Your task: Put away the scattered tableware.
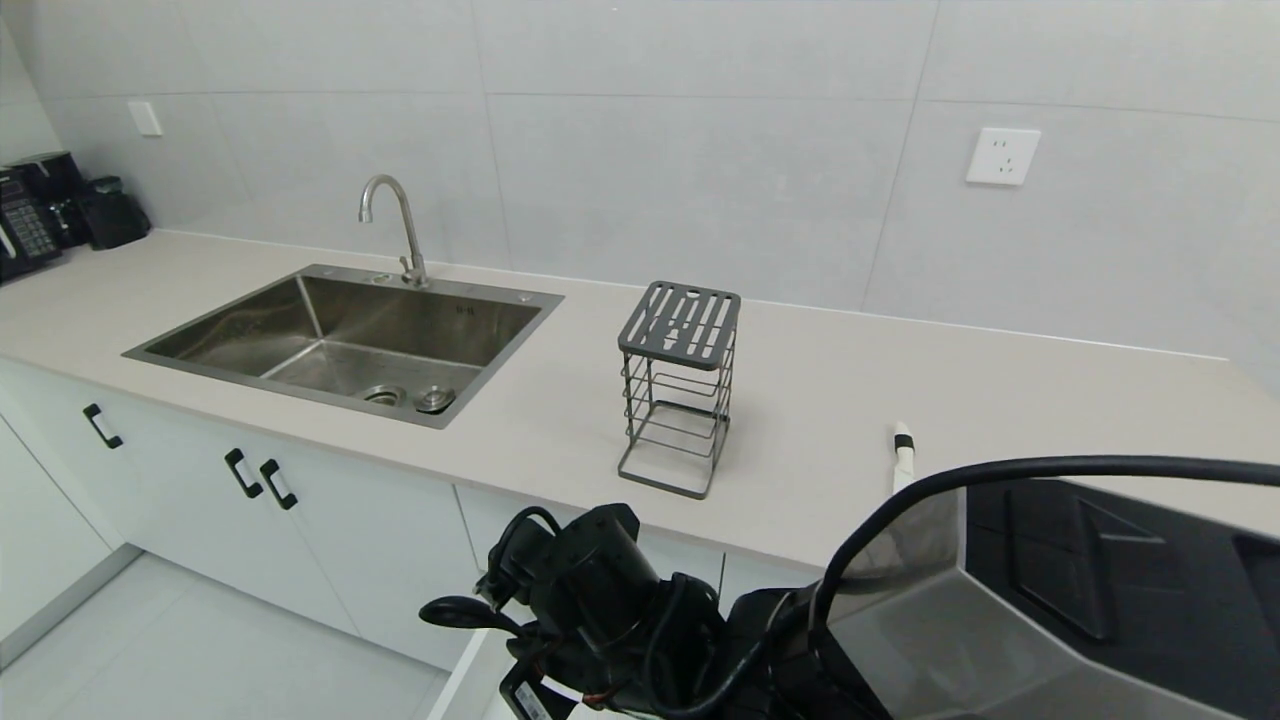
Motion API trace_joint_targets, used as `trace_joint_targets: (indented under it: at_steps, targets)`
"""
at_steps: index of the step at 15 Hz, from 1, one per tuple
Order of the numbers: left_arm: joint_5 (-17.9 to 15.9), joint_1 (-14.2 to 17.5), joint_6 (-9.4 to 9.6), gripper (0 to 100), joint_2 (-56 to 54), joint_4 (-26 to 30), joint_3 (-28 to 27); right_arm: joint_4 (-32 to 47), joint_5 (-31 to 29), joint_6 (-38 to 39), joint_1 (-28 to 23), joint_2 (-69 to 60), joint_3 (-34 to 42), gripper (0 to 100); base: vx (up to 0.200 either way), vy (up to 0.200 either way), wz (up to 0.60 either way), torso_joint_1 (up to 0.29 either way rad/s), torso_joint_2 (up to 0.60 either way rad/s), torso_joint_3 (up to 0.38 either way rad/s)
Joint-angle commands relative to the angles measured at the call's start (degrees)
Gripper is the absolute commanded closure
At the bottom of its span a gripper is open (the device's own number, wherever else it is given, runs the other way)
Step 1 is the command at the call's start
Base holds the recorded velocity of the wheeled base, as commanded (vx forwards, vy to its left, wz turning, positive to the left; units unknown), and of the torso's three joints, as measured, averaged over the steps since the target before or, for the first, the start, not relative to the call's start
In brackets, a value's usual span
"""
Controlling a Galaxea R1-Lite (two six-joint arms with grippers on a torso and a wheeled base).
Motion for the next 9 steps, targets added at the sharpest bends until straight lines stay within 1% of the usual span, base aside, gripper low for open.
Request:
trace_joint_targets:
  at_steps: [1, 3, 7, 9]
  targets:
    - [0.0, 0.0, -0.03, 0, 0.1, 0.0, 0.0, 0.0, 0.0, -0.1, -0.1, 1.4, -1.0, 100, 0.0, 0.0, 0.0, -0.061, 0.12, 0.061]
    - [0.0, 0.0, -0.03, 0, 0.1, 0.0, 0.0, 0.0, 0.0, -0.1, -0.2, 2.0, -1.8, 100, 0.0, 0.0, 0.0, -0.178, 0.34, 0.176]
    - [0.0, 0.0, -0.03, 0, 0.1, 0.0, 0.0, 0.0, 0.4, -0.8, -0.6, 4.1, -4.6, 100, 0.0, 0.0, 0.0, -0.256, 0.51, 0.249]
    - [0.0, 0.0, -0.03, 0, 0.1, 0.0, 0.0, 0.1, 0.5, -1.6, -0.6, 5.7, -6.0, 100, 0.0, 0.0, 0.0, -0.12, 0.22, 0.114]
